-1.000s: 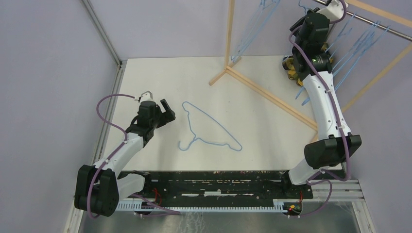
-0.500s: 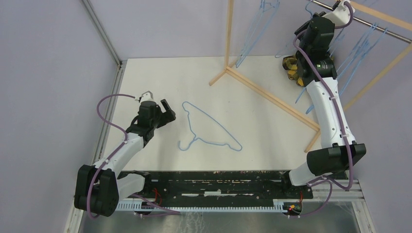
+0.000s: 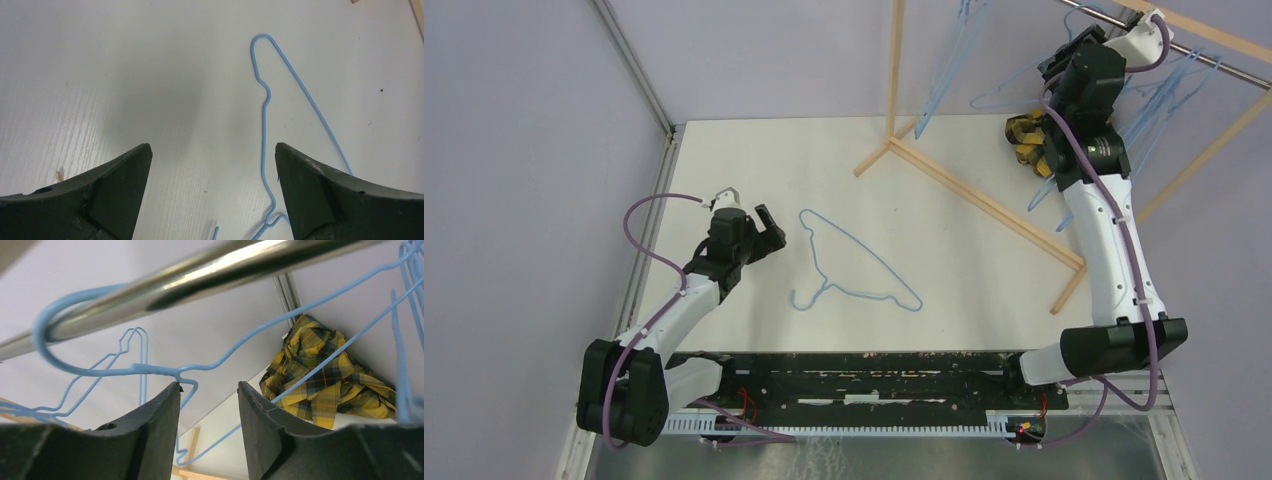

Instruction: Organize the hangers

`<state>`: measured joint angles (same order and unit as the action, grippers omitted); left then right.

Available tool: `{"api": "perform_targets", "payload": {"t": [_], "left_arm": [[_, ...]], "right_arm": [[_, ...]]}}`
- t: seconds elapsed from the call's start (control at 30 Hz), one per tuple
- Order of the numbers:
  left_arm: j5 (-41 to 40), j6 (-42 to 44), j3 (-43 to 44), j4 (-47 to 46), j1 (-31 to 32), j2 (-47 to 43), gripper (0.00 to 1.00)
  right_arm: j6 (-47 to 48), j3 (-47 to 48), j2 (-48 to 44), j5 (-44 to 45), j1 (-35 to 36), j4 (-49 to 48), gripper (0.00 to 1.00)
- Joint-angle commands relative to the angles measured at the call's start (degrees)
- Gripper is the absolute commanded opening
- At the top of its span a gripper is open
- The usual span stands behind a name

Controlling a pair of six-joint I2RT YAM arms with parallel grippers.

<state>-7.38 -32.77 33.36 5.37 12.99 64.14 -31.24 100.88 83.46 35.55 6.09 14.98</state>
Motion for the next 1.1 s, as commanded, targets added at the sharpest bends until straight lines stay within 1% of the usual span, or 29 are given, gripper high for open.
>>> {"api": "perform_targets", "payload": {"t": [0.0, 0.07, 0.2, 0.37, 0.43, 0.53, 0.6, 0.7, 0.83, 0.9, 0.97, 1.07], "left_arm": [[-0.44, -2.56, 0.57, -3.08, 0.28, -0.23, 1.0], [-0.45, -2.51, 0.56, -3.08, 0.28, -0.15, 1.0], [-0.32, -2.55, 0.57, -3.17, 0.31, 0.35, 1.0], [-0.26, -2.55, 0.49, -3.33, 0.44, 0.74, 1.0], [-0.41, -2.51, 0.47, -3.51, 0.45, 1.08, 1.0], [-0.45, -2.47, 0.72, -3.53, 0.45, 1.66, 1.0], [-0.48, -2.39, 0.98, -3.36, 0.47, 1.97, 1.0], [-0.9, -2.36, 1.0, -3.18, 0.45, 2.11, 1.0], [-1.15, -2.21, 1.26, -2.64, 0.46, 2.64, 1.0], [-1.36, -2.17, 1.14, -2.55, 0.47, 2.66, 1.0], [-1.69, -2.16, 1.02, -2.47, 0.45, 2.77, 1.0], [-1.85, -2.05, 1.24, -2.37, 0.49, 3.24, 1.0]], "right_arm": [[-0.03, 1.23, -5.18, -1.32, -0.24, 1.17, 0.56], [-0.28, 0.75, -7.19, -3.2, -0.08, 3.21, 0.58], [-0.41, -3.95, -13.1, -6.32, 0.54, 4.64, 0.62], [1.0, -7.18, -18.86, -9.59, 0.76, 7.88, 0.63], [1.34, -6.92, -19.84, -14.43, 0.89, 9.51, 0.62], [2.66, -4.35, -19.02, -25.82, 2.45, 14.06, 0.6], [5.48, -2.39, -17.34, -28.92, 6.68, 18.15, 0.58], [12.13, -1.52, -14.32, -28.44, 18.03, 23.6, 0.57], [17.16, -6.82, -11.4, -28.89, 32.09, 25.3, 0.56], [20.01, -10.38, -9.68, -29.25, 37.56, 25.19, 0.56], [23.31, -12.79, -6.61, -29.37, 41.88, 25.77, 0.57], [26.4, -17.08, -1.97, -31.91, 44.7, 25.69, 0.57]]}}
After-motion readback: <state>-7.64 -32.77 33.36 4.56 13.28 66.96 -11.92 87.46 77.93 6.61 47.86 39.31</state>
